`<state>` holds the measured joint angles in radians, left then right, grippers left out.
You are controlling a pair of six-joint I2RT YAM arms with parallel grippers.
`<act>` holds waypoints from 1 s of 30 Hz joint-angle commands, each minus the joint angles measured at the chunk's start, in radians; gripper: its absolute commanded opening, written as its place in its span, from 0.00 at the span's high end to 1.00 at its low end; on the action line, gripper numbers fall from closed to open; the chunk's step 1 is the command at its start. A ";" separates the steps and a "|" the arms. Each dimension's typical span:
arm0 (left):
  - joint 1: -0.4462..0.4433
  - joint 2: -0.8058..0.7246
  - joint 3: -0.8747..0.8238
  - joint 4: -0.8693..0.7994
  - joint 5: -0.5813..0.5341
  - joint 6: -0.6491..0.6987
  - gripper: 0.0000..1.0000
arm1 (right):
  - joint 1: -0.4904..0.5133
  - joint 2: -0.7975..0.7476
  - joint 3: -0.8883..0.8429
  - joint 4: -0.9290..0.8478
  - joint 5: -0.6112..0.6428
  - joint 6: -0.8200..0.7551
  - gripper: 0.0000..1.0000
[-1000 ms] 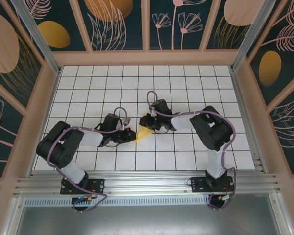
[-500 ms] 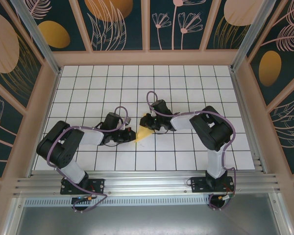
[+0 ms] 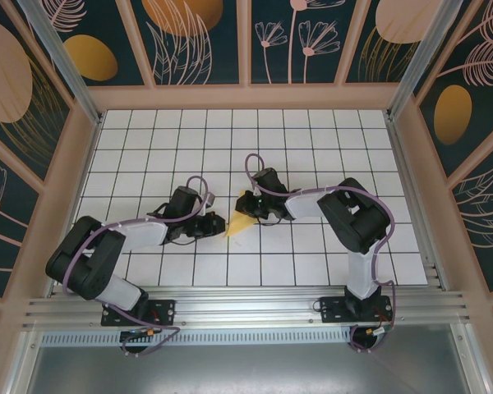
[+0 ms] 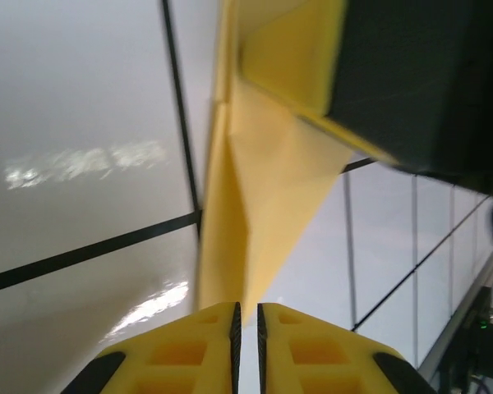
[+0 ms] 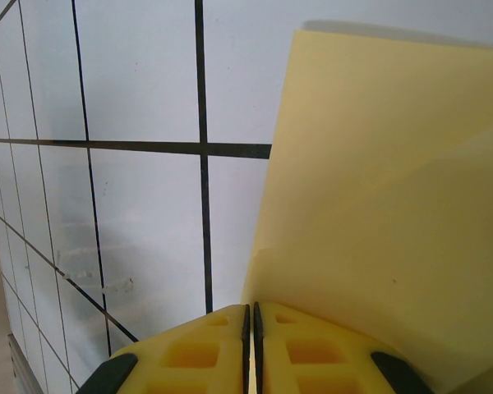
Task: Fold a paper plane with a square sheet of paper (pick it up from the middle)
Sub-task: Fourth fold the wing at the center of the table.
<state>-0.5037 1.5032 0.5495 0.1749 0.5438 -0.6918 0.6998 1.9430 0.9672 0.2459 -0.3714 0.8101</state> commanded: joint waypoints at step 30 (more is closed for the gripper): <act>-0.017 0.253 0.069 0.044 0.086 0.007 0.83 | 0.007 0.071 -0.017 -0.100 0.088 -0.010 0.85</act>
<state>-0.5182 1.7237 0.6212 0.2790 0.6682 -0.7292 0.7006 1.9438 0.9672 0.2459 -0.3672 0.8104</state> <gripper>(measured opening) 0.174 0.144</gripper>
